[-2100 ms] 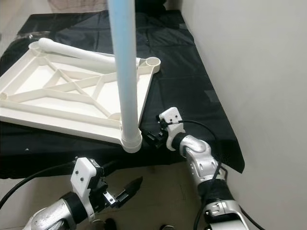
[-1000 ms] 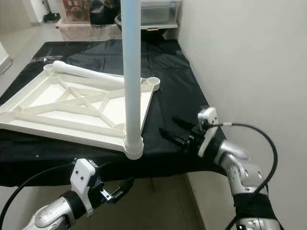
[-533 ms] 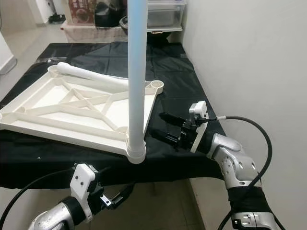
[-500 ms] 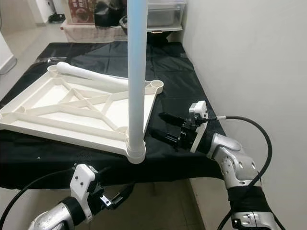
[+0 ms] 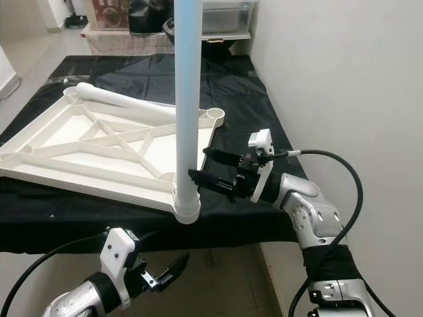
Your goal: Building children table
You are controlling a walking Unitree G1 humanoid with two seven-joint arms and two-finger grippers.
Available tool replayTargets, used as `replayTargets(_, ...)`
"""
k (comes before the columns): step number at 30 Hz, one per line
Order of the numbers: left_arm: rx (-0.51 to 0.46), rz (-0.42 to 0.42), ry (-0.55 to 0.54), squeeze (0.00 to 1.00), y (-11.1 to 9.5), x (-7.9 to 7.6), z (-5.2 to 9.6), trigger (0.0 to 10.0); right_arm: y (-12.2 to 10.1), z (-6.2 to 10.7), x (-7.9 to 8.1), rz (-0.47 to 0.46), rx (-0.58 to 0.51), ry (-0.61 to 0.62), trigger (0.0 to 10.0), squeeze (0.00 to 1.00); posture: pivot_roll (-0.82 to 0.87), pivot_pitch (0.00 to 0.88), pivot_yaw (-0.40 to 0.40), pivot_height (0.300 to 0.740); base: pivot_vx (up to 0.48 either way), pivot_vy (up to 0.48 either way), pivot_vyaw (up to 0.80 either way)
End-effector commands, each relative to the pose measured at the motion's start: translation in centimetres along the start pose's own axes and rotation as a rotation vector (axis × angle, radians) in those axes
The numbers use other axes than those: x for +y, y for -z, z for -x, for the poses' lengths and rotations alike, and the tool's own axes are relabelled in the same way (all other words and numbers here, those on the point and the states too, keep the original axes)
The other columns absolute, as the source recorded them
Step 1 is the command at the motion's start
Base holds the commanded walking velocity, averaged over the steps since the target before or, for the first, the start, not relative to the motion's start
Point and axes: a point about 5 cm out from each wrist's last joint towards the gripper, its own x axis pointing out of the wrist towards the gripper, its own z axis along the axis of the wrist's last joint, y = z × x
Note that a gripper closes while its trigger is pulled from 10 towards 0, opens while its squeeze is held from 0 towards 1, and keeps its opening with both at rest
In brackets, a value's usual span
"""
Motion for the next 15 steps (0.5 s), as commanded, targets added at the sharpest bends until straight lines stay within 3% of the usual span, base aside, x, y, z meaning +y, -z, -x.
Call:
replayTargets(1,-0.007,-0.001,0.006,0.00,0.0,-0.3,0.1,10.0,-0.2,-0.9,0.4,0.020,0.001,-0.051,10.0,0.00,0.10,0.124,-0.030,0.740,0.000,0.000,0.00)
replayTargets(15,-0.010,0.003,0.006,0.00,0.0,-0.6,0.2,10.0,-0.4,-3.8,0.7,0.072,-0.002,-0.098,10.0,0.00,0.11,0.123,-0.038,0.740,0.000,0.000,0.00)
